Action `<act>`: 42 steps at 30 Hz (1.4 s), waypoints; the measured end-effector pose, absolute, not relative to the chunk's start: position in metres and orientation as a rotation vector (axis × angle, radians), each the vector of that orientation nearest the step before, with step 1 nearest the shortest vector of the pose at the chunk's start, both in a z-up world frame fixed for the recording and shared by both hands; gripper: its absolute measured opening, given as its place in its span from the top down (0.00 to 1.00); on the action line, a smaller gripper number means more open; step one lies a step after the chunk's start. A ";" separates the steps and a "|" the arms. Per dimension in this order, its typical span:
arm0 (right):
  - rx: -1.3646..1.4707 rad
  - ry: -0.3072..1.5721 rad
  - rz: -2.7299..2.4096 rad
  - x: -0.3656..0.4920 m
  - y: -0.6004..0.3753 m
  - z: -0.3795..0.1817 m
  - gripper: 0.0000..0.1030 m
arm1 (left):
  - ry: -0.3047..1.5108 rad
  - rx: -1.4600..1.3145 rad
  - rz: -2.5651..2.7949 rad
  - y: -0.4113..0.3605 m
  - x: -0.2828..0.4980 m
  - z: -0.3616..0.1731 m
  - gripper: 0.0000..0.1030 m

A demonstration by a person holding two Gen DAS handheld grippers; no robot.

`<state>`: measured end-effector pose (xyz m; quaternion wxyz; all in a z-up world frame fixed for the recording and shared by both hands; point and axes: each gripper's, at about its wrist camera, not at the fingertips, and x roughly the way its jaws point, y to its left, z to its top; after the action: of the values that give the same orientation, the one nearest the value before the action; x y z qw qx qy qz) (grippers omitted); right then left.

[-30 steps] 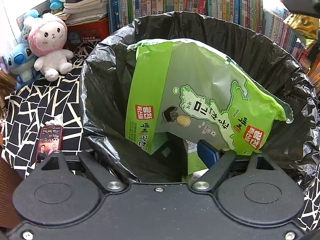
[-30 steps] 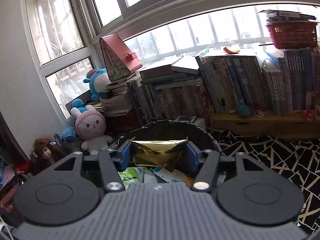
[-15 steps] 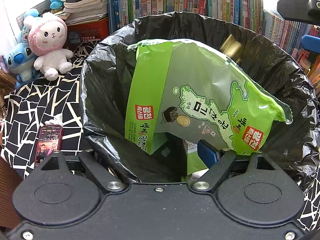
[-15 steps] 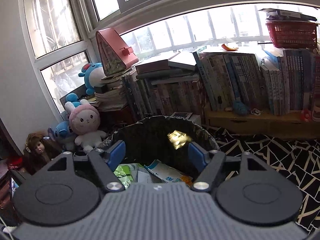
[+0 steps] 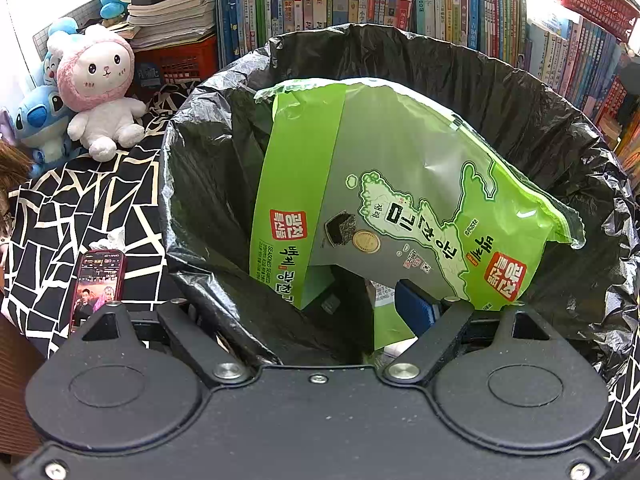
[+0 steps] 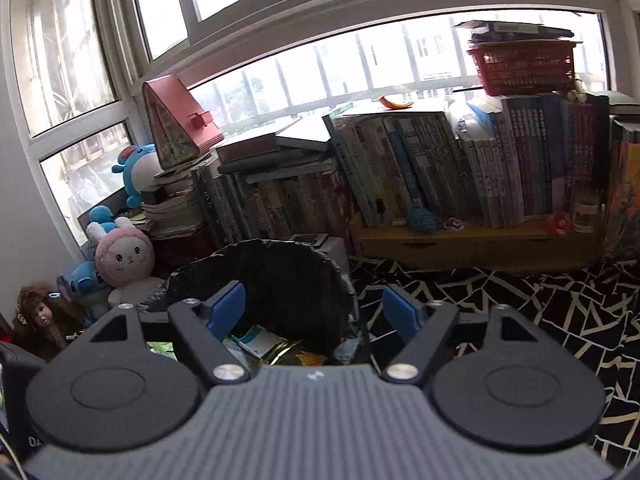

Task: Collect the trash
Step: 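Move the right tool back to the pile toward the white paper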

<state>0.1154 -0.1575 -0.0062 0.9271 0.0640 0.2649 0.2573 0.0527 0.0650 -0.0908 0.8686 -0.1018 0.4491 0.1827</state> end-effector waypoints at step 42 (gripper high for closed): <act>0.021 0.953 0.146 0.120 -0.183 -0.230 0.05 | 0.957 -0.171 0.373 0.061 0.057 -0.091 0.17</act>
<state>0.1204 -0.1825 -0.2301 0.8860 0.0103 0.4583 0.0702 0.0573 0.0607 -0.0908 0.8674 -0.0818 0.4573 0.1780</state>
